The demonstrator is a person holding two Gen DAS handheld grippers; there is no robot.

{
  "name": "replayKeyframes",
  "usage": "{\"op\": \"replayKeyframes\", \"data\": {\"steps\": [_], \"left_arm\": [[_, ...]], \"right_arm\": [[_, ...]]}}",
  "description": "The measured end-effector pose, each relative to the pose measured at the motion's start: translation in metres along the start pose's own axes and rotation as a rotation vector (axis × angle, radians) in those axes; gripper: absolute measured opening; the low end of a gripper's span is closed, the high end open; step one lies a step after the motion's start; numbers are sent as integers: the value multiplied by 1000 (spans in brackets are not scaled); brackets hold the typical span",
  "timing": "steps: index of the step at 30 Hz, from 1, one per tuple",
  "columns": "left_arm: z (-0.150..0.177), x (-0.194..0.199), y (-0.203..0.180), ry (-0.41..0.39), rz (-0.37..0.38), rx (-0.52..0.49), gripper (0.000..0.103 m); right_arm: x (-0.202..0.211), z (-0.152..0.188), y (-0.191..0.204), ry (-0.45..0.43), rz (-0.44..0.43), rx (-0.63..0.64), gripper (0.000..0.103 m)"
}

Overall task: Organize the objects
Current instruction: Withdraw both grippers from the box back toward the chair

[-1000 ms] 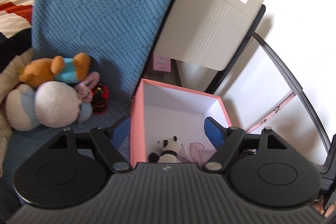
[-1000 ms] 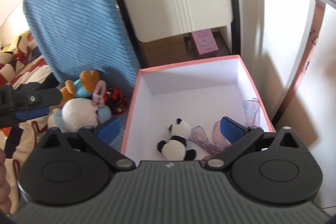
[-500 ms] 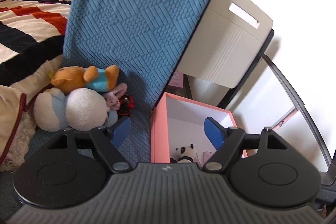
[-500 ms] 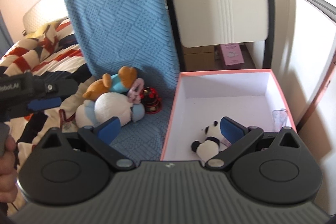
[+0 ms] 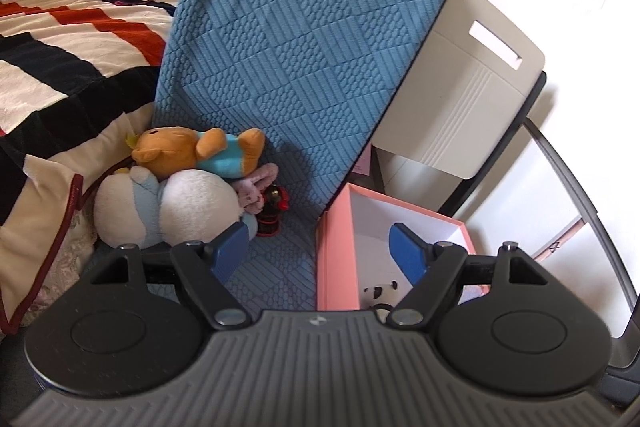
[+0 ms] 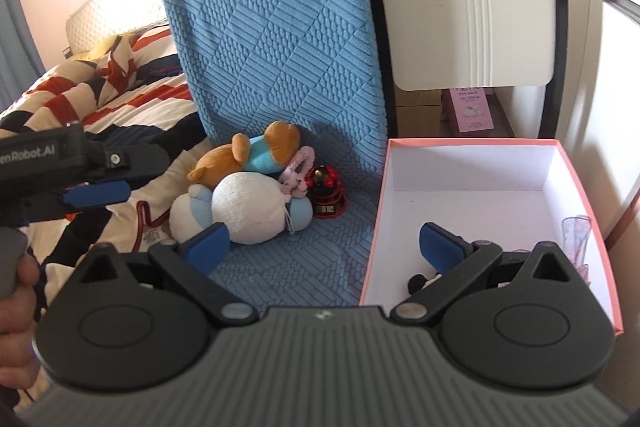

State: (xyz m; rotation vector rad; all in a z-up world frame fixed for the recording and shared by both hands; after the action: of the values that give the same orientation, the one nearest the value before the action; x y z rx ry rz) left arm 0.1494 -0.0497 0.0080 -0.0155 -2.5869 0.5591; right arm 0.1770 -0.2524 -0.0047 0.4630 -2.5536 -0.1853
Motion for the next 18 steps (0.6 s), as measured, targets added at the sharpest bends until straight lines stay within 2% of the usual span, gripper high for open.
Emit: {"op": "replayKeyframes", "data": {"steps": [9,18], "left_arm": [[-4,-24,28,3,-47,-3,81],[-3,-69,63,6,-74,-10,81]], "right_arm": [[-34,5,14,1,-8,15,103],[-82,11,23,3,-20,17,103]]}}
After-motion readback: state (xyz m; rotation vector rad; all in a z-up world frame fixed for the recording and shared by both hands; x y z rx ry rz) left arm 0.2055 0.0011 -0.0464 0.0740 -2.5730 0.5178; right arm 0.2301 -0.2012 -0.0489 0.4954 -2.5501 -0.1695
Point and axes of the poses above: each gripper's, at about its wrist camera, not at the fingertips, and x roughly against the way its jaws point, y to its left, z to its underside, the point moved 1 cm from there along -x, roughly the way its jaws point, and after that the axes turned 10 degrees about -y, right-handed, at the moved point
